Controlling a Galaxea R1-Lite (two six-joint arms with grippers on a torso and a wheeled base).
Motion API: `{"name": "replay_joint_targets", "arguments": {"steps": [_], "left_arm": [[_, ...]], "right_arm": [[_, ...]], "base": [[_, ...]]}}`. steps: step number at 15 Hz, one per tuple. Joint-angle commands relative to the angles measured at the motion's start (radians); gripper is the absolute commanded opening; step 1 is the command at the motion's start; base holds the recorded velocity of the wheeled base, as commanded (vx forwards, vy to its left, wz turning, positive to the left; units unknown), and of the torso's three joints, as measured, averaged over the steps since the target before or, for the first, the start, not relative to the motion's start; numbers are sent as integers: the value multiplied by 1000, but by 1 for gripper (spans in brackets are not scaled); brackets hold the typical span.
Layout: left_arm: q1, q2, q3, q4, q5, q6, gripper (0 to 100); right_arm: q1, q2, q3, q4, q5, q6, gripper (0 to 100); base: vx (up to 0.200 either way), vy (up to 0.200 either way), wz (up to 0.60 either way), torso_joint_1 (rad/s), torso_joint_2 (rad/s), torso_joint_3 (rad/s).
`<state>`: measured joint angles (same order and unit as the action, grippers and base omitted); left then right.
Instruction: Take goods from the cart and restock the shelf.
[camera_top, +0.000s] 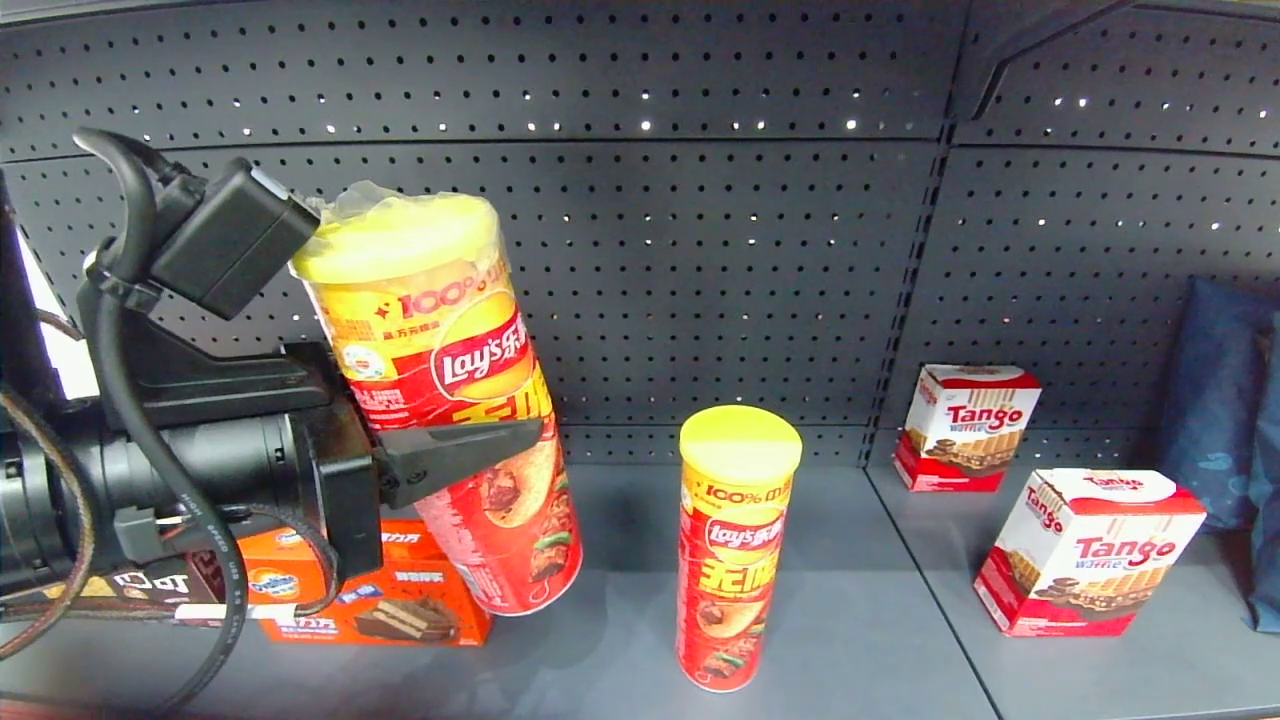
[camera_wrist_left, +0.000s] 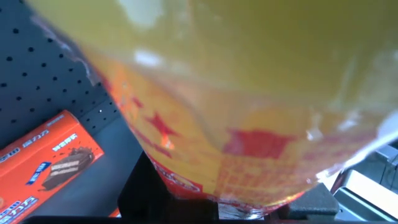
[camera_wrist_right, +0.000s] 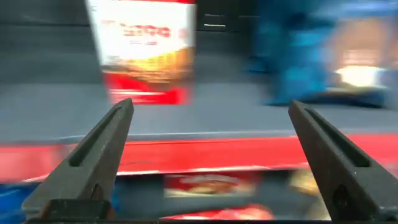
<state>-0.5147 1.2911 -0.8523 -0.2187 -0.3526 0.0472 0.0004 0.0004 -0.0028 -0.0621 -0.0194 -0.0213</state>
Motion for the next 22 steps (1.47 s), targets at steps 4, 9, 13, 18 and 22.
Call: {"name": "replay_joint_targets", "arguments": {"steps": [4, 9, 13, 18, 22], "left_arm": [[1, 5, -2, -2, -2, 0, 0], [-8, 7, -1, -2, -2, 2, 0], [-7, 20, 3, -16, -2, 2, 0], [2, 82, -28, -42, -31, 2, 0], [84, 165, -33, -82, -134, 37, 0]], "right_arm": [[0, 0, -20, 64, -123, 38, 100], [0, 0, 3, 62, 39, 18, 100], [0, 0, 3, 62, 36, 20, 100], [0, 0, 3, 62, 36, 20, 100], [0, 0, 3, 62, 36, 20, 100]], "base": [[0, 0, 0, 0, 0, 0], [0, 0, 0, 0, 0, 0], [0, 0, 0, 0, 0, 0], [0, 0, 0, 0, 0, 0], [0, 0, 0, 0, 0, 0]]}}
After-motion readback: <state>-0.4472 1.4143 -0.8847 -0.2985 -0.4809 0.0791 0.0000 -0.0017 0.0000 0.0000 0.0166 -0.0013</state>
